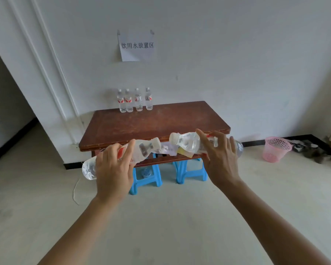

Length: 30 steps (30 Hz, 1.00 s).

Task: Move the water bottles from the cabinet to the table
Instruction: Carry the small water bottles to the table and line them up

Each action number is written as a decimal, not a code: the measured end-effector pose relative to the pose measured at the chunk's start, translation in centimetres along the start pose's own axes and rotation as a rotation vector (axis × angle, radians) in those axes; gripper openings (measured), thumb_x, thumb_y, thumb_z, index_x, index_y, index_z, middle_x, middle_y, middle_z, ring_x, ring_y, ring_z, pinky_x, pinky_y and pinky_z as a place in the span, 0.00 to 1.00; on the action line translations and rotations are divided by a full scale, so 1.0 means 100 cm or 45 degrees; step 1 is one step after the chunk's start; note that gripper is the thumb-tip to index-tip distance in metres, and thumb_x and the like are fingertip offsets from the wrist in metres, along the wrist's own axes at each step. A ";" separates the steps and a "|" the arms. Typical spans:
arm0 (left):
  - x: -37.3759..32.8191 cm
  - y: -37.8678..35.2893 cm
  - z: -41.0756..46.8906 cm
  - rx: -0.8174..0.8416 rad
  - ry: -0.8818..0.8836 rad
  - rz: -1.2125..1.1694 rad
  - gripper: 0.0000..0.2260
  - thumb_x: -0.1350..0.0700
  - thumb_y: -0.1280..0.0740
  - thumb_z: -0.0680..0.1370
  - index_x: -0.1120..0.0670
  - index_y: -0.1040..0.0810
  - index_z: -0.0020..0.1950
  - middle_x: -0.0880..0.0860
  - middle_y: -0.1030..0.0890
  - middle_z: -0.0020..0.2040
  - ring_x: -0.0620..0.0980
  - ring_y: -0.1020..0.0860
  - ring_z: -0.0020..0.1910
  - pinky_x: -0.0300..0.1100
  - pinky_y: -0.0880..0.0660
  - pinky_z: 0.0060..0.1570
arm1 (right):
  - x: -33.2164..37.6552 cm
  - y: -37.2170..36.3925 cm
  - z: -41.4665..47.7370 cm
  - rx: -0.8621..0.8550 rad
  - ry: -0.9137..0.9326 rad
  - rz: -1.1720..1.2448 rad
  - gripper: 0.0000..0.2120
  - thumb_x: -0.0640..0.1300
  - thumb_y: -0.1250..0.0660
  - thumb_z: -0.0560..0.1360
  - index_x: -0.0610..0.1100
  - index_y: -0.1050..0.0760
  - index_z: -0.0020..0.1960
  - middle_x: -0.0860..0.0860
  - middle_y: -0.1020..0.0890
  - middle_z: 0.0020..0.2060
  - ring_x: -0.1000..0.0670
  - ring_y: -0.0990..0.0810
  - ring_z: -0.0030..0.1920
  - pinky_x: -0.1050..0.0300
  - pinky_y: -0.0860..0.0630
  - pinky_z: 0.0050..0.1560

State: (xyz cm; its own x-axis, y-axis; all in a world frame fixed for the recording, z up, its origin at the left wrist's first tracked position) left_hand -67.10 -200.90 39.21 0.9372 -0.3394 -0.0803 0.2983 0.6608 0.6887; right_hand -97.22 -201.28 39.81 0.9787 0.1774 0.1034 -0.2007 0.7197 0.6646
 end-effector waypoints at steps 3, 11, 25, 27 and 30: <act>0.043 -0.050 0.046 -0.044 0.008 0.041 0.31 0.61 0.24 0.71 0.55 0.27 0.74 0.62 0.25 0.57 0.62 0.25 0.55 0.62 0.26 0.53 | 0.008 -0.069 0.056 0.007 0.045 -0.002 0.45 0.34 0.17 0.63 0.52 0.31 0.75 0.41 0.27 0.60 0.41 0.30 0.58 0.27 0.27 0.62; 0.136 -0.184 0.176 0.024 -0.020 -0.042 0.33 0.61 0.22 0.69 0.55 0.27 0.73 0.62 0.25 0.57 0.61 0.26 0.55 0.62 0.23 0.52 | 0.002 -0.215 0.185 0.025 0.021 -0.025 0.45 0.31 0.21 0.65 0.53 0.34 0.76 0.41 0.28 0.61 0.42 0.32 0.60 0.27 0.27 0.62; 0.124 -0.445 0.364 0.151 0.002 -0.266 0.36 0.60 0.20 0.68 0.51 0.32 0.73 0.57 0.26 0.53 0.57 0.23 0.50 0.58 0.21 0.47 | -0.165 -0.420 0.326 0.166 -0.172 0.047 0.43 0.41 0.17 0.66 0.53 0.32 0.76 0.40 0.26 0.64 0.35 0.23 0.60 0.28 0.29 0.64; 0.119 -0.470 0.395 0.157 0.012 -0.299 0.37 0.60 0.20 0.68 0.51 0.33 0.73 0.56 0.26 0.52 0.56 0.23 0.49 0.58 0.20 0.46 | -0.189 -0.448 0.352 0.195 -0.191 0.093 0.42 0.40 0.17 0.66 0.53 0.31 0.75 0.41 0.25 0.63 0.35 0.22 0.58 0.27 0.29 0.63; 0.124 -0.502 0.435 0.108 0.072 -0.341 0.34 0.59 0.21 0.70 0.55 0.33 0.72 0.57 0.24 0.56 0.58 0.22 0.55 0.56 0.19 0.50 | -0.218 -0.486 0.394 0.231 -0.281 0.178 0.41 0.37 0.19 0.67 0.55 0.31 0.75 0.44 0.25 0.61 0.37 0.22 0.54 0.33 0.27 0.59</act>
State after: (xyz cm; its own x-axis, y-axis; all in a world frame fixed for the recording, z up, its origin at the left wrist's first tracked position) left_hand -78.28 -267.43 34.93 0.8364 -0.4546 -0.3062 0.5227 0.4936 0.6951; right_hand -107.06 -266.53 34.40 0.9319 0.1024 0.3479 -0.3426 0.5634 0.7518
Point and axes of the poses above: each hand's wrist, its own z-axis towards the middle knuckle, its own y-axis out of the back of the hand, x = y × z, the point moved 3 cm from there along z, towards the middle knuckle
